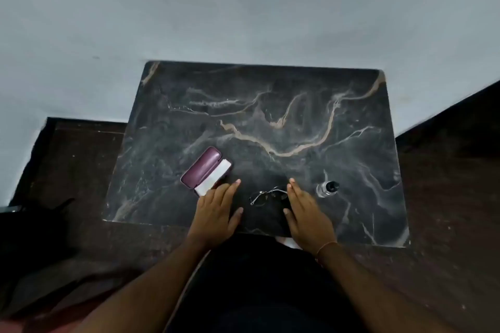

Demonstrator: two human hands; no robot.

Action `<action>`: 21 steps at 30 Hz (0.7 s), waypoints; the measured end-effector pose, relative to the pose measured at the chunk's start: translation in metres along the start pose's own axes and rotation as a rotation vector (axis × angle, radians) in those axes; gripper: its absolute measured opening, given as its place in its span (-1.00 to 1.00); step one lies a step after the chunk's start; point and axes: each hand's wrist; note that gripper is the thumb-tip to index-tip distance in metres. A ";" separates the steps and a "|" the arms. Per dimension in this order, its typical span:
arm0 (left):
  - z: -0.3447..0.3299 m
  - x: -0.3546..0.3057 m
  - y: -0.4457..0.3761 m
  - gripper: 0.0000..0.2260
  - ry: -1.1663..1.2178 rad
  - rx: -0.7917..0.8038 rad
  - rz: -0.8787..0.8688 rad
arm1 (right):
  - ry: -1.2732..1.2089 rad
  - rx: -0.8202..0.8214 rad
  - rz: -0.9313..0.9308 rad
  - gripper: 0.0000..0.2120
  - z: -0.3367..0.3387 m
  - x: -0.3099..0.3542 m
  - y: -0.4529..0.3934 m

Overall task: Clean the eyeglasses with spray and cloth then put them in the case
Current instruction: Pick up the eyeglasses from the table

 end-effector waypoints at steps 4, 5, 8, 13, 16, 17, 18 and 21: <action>-0.027 0.010 -0.007 -0.34 0.059 0.146 -0.018 | -0.126 -0.064 -0.191 -0.29 -0.029 -0.007 -0.006; -0.034 0.011 -0.013 -0.37 0.101 0.163 -0.002 | -0.145 -0.082 -0.207 -0.26 -0.039 -0.010 -0.009; -0.051 0.010 -0.031 -0.52 0.176 0.135 0.021 | -0.184 -0.178 -0.223 -0.19 -0.057 -0.018 -0.017; -0.076 0.015 -0.040 -0.73 0.199 -0.015 -0.005 | -0.125 -0.307 -0.267 -0.25 -0.068 -0.032 -0.030; -0.089 0.021 -0.034 -0.83 0.242 -0.114 -0.024 | -0.095 -0.429 -0.228 -0.32 -0.077 -0.037 -0.030; -0.094 0.023 -0.033 -0.84 0.256 -0.147 -0.038 | -0.071 -0.474 -0.186 -0.36 -0.082 -0.039 -0.029; -0.098 0.025 -0.033 -0.83 0.281 -0.168 -0.043 | -0.054 -0.496 -0.152 -0.38 -0.087 -0.042 -0.028; -0.104 0.031 -0.031 -0.78 0.352 -0.184 -0.053 | -0.046 -0.494 -0.106 -0.42 -0.090 -0.045 -0.026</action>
Point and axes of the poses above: each hand's wrist, its own y-axis away from the middle knuckle, its own z-axis out of the back of the hand, x = y × z, and after that the axes turned 8 degrees about z, right-handed
